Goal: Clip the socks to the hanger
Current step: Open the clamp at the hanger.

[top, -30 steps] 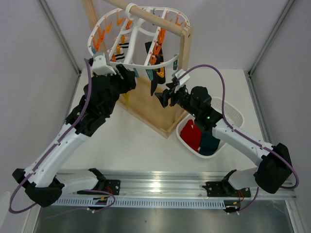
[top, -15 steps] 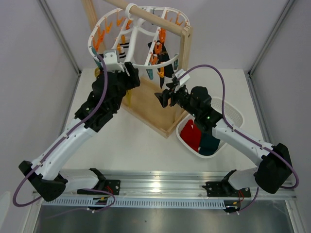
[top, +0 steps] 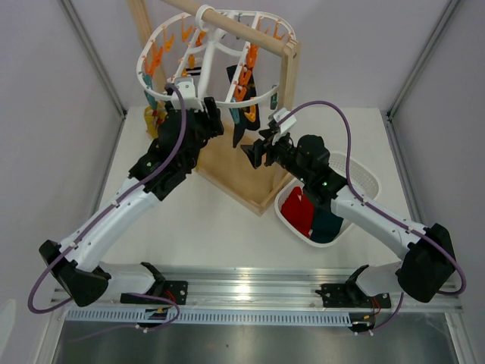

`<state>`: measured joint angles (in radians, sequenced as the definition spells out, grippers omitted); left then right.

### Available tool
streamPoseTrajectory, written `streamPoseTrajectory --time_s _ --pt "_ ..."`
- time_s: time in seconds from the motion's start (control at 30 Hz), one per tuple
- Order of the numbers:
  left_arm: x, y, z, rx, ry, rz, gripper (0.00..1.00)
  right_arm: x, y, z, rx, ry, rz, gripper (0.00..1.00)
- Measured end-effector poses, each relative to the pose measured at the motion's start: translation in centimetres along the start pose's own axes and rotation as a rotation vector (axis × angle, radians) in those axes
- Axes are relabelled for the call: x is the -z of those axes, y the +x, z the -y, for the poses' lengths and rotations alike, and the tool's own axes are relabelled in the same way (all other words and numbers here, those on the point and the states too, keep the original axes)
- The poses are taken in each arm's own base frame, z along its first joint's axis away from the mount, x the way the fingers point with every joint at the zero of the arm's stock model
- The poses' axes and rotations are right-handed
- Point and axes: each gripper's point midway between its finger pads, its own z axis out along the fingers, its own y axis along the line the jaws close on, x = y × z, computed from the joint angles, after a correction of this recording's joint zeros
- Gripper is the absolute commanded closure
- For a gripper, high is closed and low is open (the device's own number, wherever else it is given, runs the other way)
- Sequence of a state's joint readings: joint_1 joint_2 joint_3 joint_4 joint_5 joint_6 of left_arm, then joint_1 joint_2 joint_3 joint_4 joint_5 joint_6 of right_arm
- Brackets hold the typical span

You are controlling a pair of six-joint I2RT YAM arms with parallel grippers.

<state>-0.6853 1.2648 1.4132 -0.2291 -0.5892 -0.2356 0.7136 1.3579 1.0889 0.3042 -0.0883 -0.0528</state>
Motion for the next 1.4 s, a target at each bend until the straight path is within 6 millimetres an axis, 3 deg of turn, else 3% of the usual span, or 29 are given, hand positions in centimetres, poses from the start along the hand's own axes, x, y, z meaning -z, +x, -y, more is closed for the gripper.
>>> streamPoseTrajectory --time_s 0.37,0.73,0.83,0.97,1.23,1.33,1.4 --pt "-1.0 1.2 -0.3 -0.017 -0.043 -0.018 0.32 0.0 0.0 0.0 0.0 -0.002 0.0 0.27" --pt "-1.2 0.7 -0.4 -0.002 -0.051 -0.005 0.34 0.0 0.0 0.0 0.0 -0.003 0.0 0.26" --pt "-1.2 0.5 -0.4 0.002 -0.05 -0.004 0.38 0.0 0.0 0.0 0.0 -0.003 0.0 0.26" --pt "-1.3 0.5 -0.5 0.015 -0.052 -0.003 0.51 0.0 0.0 0.0 0.0 -0.003 0.0 0.26" --pt "-1.4 0.4 -0.7 0.018 -0.054 -0.002 0.62 0.2 -0.4 0.0 -0.008 -0.001 0.007 0.26" --pt "-1.4 0.4 -0.6 0.018 -0.05 -0.005 0.76 0.6 -1.0 0.1 -0.015 0.004 0.016 0.25" --pt "-1.4 0.5 -0.7 0.016 -0.052 -0.008 0.8 1.0 -1.4 0.2 -0.02 0.007 0.022 0.24"
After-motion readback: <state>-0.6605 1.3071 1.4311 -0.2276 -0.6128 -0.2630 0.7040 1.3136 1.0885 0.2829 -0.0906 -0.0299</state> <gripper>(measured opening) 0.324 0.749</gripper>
